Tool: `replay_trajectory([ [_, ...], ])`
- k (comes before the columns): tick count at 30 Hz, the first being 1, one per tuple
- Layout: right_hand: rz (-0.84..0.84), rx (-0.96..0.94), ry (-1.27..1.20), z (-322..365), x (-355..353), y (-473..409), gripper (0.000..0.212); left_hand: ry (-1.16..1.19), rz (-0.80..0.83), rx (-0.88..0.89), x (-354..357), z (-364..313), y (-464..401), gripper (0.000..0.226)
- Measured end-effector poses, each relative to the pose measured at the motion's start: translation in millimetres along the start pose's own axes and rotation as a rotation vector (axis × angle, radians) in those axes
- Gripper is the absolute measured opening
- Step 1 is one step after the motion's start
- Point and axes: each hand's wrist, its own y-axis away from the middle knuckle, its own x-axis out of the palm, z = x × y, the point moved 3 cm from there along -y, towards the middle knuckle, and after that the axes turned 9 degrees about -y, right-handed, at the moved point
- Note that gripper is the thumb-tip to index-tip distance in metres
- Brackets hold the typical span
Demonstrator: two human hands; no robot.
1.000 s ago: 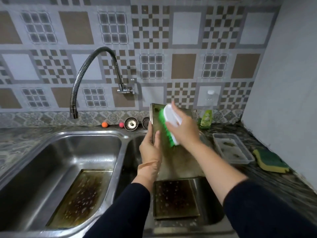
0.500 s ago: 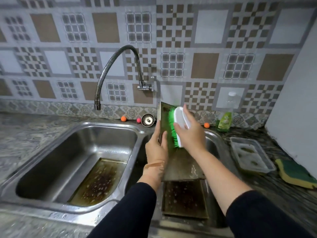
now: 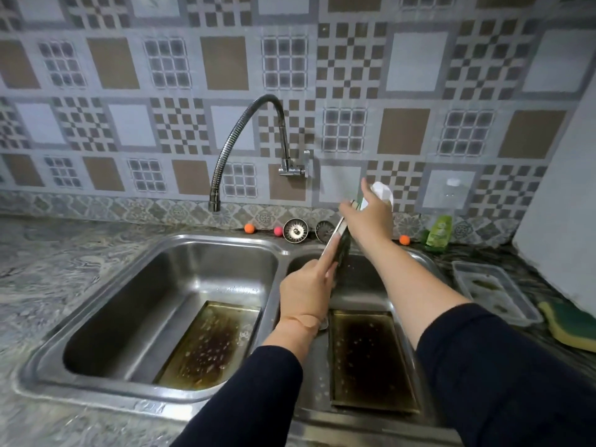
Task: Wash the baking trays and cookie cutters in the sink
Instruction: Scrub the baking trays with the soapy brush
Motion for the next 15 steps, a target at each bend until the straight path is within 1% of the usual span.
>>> replay_trajectory([
  [3,-0.023,-0.005,0.0,1,13,10,0.061,0.013,0.014,0.046,-7,15,5,0.057],
  [6,-0.033,-0.062,-0.035,13,18,15,0.055,0.04,0.178,0.061,-27,37,-1,0.049],
  [10,-0.035,-0.117,-0.149,47,22,22,0.049,0.136,0.266,-0.138,-38,92,-21,0.046],
  [12,-0.024,-0.116,-0.228,62,26,26,0.047,0.186,0.376,-0.226,-33,120,-26,0.051],
  [15,-0.029,-0.101,-0.284,72,42,36,0.045,0.268,0.536,-0.322,-18,152,-23,0.062],
])
